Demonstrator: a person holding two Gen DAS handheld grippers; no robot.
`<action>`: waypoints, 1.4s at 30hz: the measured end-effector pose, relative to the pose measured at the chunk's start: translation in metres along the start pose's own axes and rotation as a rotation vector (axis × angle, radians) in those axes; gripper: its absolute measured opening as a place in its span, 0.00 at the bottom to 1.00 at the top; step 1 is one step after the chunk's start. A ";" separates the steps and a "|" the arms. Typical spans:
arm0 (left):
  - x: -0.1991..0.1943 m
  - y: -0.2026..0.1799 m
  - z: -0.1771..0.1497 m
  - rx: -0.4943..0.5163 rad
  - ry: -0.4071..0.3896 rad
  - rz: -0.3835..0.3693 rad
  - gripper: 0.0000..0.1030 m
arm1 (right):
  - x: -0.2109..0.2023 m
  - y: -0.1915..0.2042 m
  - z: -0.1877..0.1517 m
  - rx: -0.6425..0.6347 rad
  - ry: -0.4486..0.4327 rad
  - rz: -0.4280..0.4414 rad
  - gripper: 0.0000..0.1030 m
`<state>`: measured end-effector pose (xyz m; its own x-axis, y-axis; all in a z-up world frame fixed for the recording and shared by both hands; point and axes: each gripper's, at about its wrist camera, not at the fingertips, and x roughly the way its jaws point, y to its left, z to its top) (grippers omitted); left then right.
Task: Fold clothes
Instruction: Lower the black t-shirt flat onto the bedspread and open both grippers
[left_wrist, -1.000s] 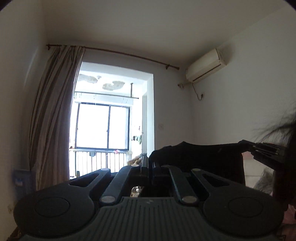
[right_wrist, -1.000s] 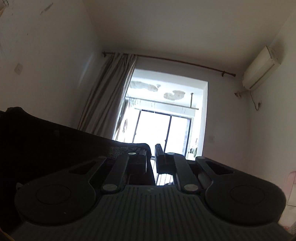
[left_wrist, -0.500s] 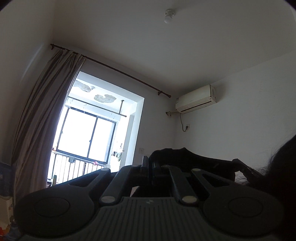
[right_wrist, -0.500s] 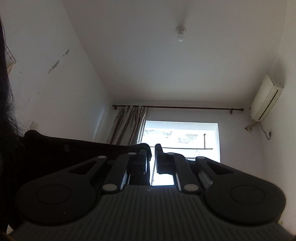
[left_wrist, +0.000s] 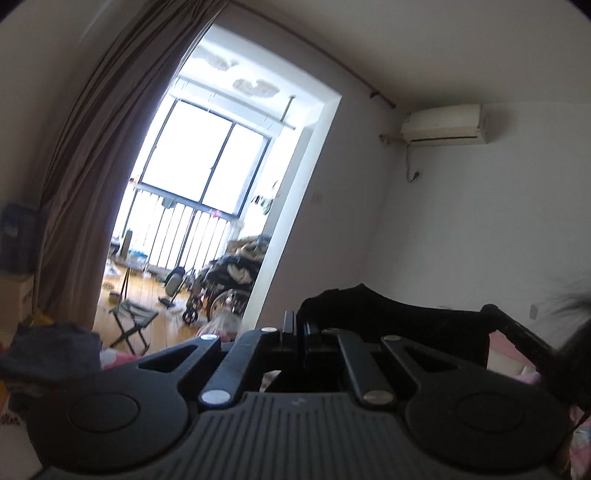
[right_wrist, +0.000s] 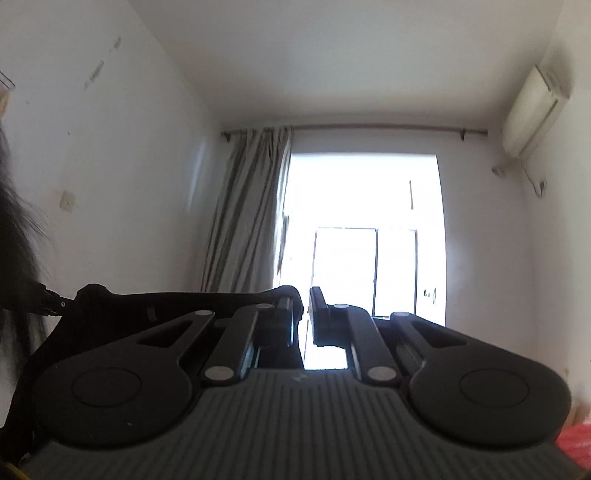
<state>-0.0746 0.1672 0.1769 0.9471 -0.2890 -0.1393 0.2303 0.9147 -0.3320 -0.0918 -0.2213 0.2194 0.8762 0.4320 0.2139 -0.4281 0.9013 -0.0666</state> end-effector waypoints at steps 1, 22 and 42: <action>0.021 0.016 -0.013 -0.017 0.039 0.025 0.04 | 0.016 0.001 -0.021 0.010 0.067 -0.006 0.07; 0.295 0.229 -0.260 0.008 0.445 0.421 0.05 | 0.266 0.043 -0.410 -0.046 0.774 -0.075 0.05; 0.323 0.250 -0.268 -0.178 0.530 0.418 0.60 | 0.253 -0.032 -0.435 0.279 0.991 0.186 0.77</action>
<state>0.2289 0.2264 -0.2009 0.7011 -0.0634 -0.7102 -0.2123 0.9323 -0.2928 0.2403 -0.1263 -0.1483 0.5265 0.5110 -0.6795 -0.5005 0.8324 0.2382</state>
